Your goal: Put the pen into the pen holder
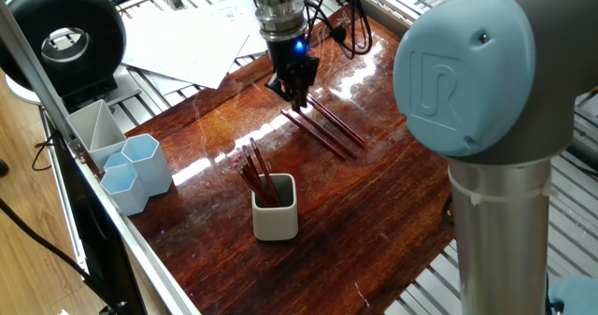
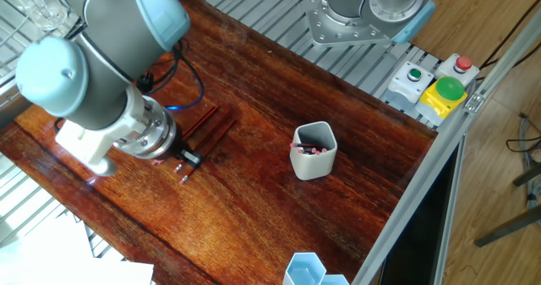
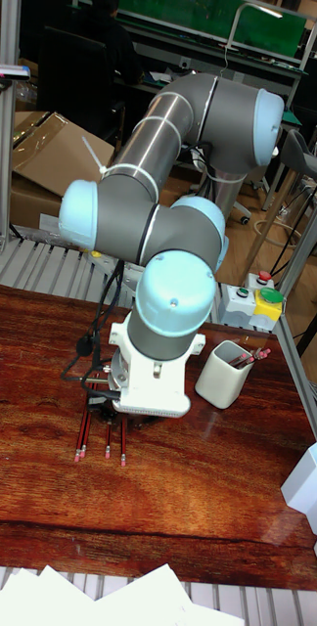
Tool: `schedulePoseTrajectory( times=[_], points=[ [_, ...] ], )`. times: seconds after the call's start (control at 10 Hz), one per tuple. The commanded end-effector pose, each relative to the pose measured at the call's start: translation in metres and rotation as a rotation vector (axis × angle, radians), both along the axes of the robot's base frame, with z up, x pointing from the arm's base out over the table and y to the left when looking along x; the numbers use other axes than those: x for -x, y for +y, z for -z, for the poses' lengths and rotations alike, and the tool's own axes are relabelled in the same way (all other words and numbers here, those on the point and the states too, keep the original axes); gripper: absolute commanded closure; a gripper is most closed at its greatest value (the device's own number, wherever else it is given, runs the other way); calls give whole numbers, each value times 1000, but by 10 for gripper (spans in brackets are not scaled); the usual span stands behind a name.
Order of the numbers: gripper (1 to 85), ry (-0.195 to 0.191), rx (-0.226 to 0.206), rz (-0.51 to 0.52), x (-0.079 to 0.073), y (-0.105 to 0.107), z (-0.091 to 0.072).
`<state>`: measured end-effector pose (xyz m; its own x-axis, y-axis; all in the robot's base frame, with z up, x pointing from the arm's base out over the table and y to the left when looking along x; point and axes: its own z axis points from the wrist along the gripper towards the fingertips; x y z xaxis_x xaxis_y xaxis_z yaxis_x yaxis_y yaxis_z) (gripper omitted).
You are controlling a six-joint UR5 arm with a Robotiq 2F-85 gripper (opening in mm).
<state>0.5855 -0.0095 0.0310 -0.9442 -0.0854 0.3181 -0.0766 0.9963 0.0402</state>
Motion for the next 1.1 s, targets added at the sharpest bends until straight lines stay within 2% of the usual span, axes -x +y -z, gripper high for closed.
schedulePoseTrajectory(
  times=[0.0,0.4,0.8,1.0],
  points=[
    [543,16,-37,-42,6,1,7],
    [530,19,-34,-5,9,7,16],
    [550,19,-12,4,14,8,19],
    [560,34,-11,4,19,6,20]
  ],
)
